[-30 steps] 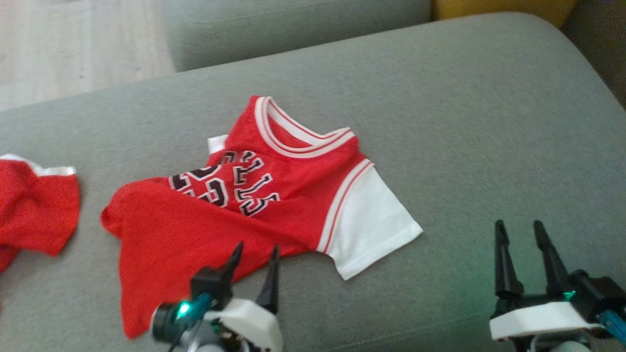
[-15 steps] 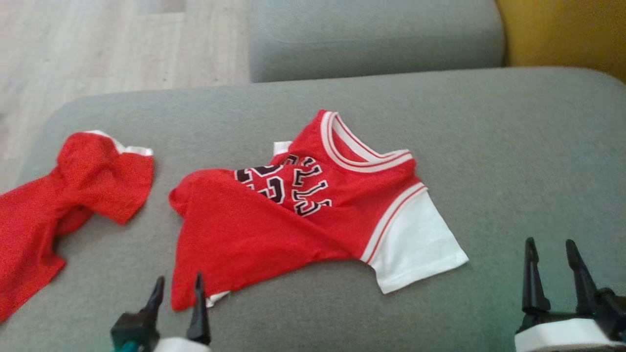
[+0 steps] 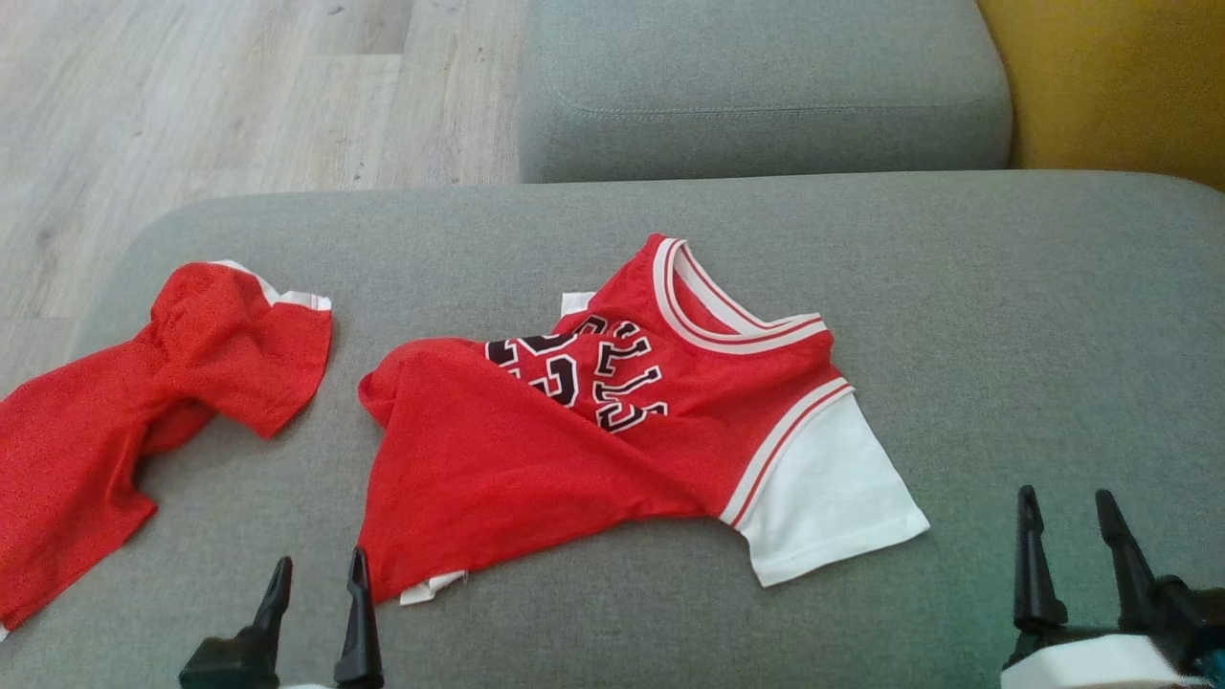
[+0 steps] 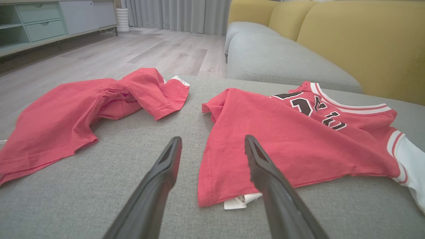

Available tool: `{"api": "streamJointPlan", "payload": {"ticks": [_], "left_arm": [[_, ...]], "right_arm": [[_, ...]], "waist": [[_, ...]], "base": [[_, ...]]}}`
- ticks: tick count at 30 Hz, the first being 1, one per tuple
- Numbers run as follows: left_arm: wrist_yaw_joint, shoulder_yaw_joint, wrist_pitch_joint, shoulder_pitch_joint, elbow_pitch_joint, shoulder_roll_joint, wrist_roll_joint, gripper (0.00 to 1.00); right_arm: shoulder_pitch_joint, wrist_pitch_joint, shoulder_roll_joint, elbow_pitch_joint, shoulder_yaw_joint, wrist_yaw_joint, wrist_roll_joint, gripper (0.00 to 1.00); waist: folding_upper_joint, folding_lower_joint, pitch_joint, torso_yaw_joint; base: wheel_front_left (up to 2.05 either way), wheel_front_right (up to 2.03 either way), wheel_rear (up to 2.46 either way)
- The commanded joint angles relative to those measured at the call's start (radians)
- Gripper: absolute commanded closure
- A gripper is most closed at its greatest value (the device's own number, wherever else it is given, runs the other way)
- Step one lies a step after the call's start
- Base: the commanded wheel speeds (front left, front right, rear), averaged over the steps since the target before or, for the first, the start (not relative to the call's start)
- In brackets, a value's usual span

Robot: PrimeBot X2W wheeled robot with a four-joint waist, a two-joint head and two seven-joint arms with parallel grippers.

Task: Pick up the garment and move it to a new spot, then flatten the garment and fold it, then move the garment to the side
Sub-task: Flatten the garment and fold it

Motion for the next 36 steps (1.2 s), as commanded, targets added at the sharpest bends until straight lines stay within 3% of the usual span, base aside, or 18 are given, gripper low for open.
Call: {"api": "streamJointPlan", "payload": {"ticks": [1, 11, 19, 24, 31, 36], "left_arm": [[-0.014, 0.052, -0.013, -0.026, -0.025, -0.013, 0.018, 0.00], [-0.095, 0.127, -0.013, -0.018, 0.010, -0.076, 0.091, 0.00], [-0.106, 0.136, 0.000, -0.034, 0.075, -0.084, 0.109, 0.00], [-0.091, 0.130, 0.120, -0.067, 0.073, -0.066, 0.116, 0.00], [-0.084, 0.116, 0.296, -0.106, 0.034, -0.045, 0.112, 0.00], [-0.093, 0.103, 0.361, -0.139, 0.031, -0.048, 0.095, 0.00]], "right_arm": [[-0.010, -0.011, -0.009, -0.025, 0.029, 0.008, -0.008, 0.00], [-0.016, -0.011, -0.009, -0.023, 0.052, 0.008, -0.001, 0.00], [-0.065, -0.005, -0.009, 0.008, 0.121, 0.008, -0.040, 0.00], [-0.160, 0.159, -0.014, 0.091, 0.163, 0.008, -0.087, 0.00], [-0.264, 0.401, -0.018, 0.188, 0.127, 0.008, -0.125, 0.00], [-0.312, 0.475, -0.019, 0.229, 0.135, 0.008, -0.123, 0.00]], "waist": [[0.0000, 0.0000, -0.001, -0.003], [0.0000, 0.0000, 0.004, -0.011], [0.0000, 0.0000, 0.012, -0.011], [0.0000, 0.0000, 0.027, -0.012], [0.0000, 0.0000, 0.069, 0.001], [0.0000, 0.0000, 0.112, 0.006]], "base": [[0.00, 0.00, 0.00], [0.00, 0.00, 0.00], [0.00, 0.00, 0.00], [0.00, 0.00, 0.00], [0.00, 0.00, 0.00], [0.00, 0.00, 0.00]]}}
